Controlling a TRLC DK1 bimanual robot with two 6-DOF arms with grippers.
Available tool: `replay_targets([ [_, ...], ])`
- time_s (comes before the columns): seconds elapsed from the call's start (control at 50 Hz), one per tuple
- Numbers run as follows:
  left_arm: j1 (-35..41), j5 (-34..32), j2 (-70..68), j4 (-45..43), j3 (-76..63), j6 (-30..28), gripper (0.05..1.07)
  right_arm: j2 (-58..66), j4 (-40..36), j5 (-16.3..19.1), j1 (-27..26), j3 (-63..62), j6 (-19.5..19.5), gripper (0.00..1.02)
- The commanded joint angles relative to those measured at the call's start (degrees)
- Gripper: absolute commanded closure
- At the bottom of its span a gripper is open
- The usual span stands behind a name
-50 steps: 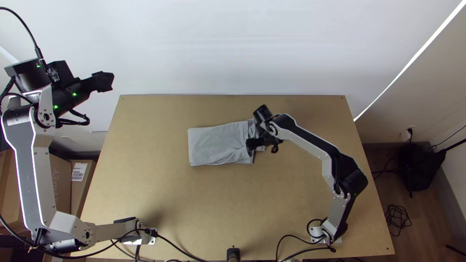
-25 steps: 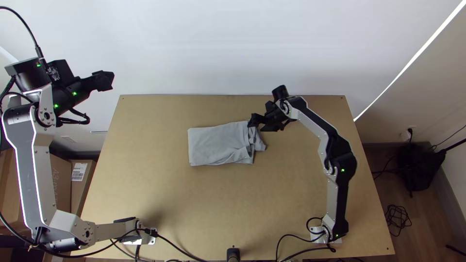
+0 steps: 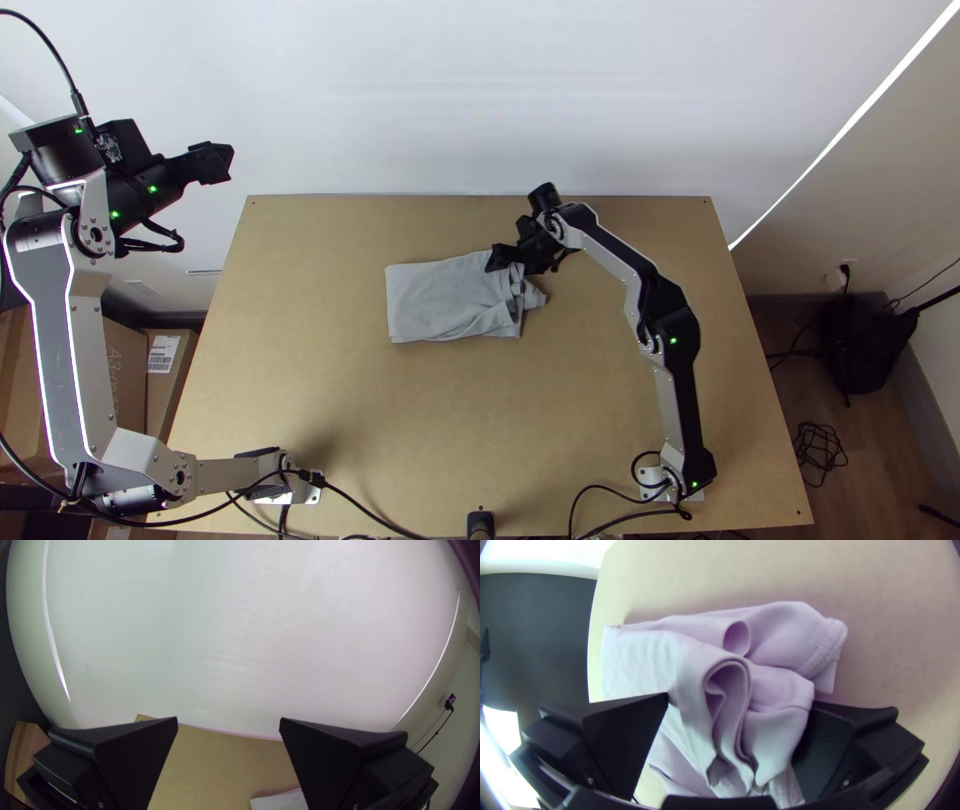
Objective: Fold the t-shirt
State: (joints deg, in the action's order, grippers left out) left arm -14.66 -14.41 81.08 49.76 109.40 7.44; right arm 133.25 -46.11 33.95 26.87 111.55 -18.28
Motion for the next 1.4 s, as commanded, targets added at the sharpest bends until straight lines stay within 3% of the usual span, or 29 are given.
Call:
replay_targets([
  [0.0,-0.4,-0.7,0.4,-0.6,2.0,-0.9,0.10,4.6,-1.4,0.8,2.2,-1.4,0.7,0.52],
  [0.1,-0.5,-0.7,0.2,-0.3,2.0,-0.9,0.10,4.3,-0.7,1.4,1.0,-1.7,0.8,1.00],
  [0.32,-1.2,-0.7,-0.2,0.3,2.0,-0.9,0.10,1.0,0.5,1.6,-6.9,-4.1,0.4,1.00],
  [0.64,-1.2,-0.8,-0.4,0.3,2.7,-1.1,0.10,-5.5,3.7,0.6,-27.0,-9.3,-0.8,1.00],
  [0.84,-1.2,-0.9,-0.8,0.5,2.6,-1.0,0.10,-9.1,6.8,-2.4,-38.8,-12.7,-1.0,1.00],
  [1.14,-1.2,-1.9,-1.9,0.8,1.8,-1.0,0.10,-6.6,10.9,-5.1,-53.0,-10.4,-5.3,1.00],
  [1.16,-1.2,-2.0,-2.1,0.8,1.8,-1.0,0.10,-6.4,11.0,-5.1,-53.7,-10.2,-5.3,0.98],
  [1.2,-1.2,-2.3,-2.3,0.8,1.5,-1.1,0.10,-6.4,10.9,-5.2,-54.6,-10.3,-5.3,0.79],
  [1.28,-1.3,-2.3,-2.7,0.8,1.5,-1.1,0.10,-7.0,10.5,-5.3,-55.9,-10.4,-5.1,0.09],
  [1.3,-1.3,-2.4,-2.7,0.9,1.4,-1.1,0.10,-7.2,10.4,-5.6,-56.1,-10.4,-5.1,0.02],
  [1.38,-1.3,-2.4,-3.0,0.9,1.5,-1.2,0.10,-8.7,10.6,-8.8,-57.1,-10.5,-4.8,0.03],
])
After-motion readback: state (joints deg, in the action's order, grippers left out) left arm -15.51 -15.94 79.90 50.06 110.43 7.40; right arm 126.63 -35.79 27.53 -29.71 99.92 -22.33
